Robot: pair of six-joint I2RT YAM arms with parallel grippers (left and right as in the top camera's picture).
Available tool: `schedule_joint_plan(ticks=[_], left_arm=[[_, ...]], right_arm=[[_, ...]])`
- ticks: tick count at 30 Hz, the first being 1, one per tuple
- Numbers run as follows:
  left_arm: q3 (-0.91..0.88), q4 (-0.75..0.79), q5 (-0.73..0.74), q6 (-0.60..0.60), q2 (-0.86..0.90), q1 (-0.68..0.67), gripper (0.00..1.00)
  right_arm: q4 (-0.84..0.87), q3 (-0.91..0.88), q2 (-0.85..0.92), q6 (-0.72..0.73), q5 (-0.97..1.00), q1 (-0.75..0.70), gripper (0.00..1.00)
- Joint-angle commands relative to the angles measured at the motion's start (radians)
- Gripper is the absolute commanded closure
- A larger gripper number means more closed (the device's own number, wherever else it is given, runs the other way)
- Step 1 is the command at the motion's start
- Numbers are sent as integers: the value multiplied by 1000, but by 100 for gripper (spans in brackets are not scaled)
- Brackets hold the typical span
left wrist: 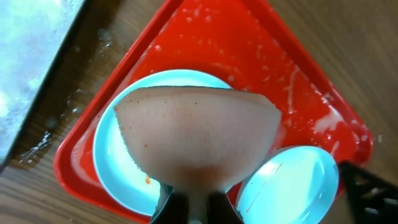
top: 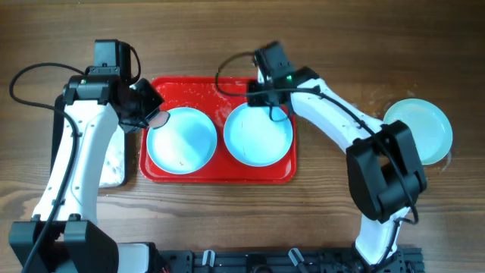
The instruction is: Clean dirty plates on tray and stack at the side
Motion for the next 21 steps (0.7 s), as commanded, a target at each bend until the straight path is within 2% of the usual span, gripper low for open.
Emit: schedule_joint_plan(ticks=[1,9,21], left_arm=[[-6,-14,-27,19,7,-3,96],[-7,-51,-54,-69,7,-2,96],[-7,-54,-58,-90,7,-2,96]], right_arm=[[-26,108,-26,-77,-95,48,67],[-13,107,58,-114,-57,204,66],[15,107,216,-183,-87,233,66]])
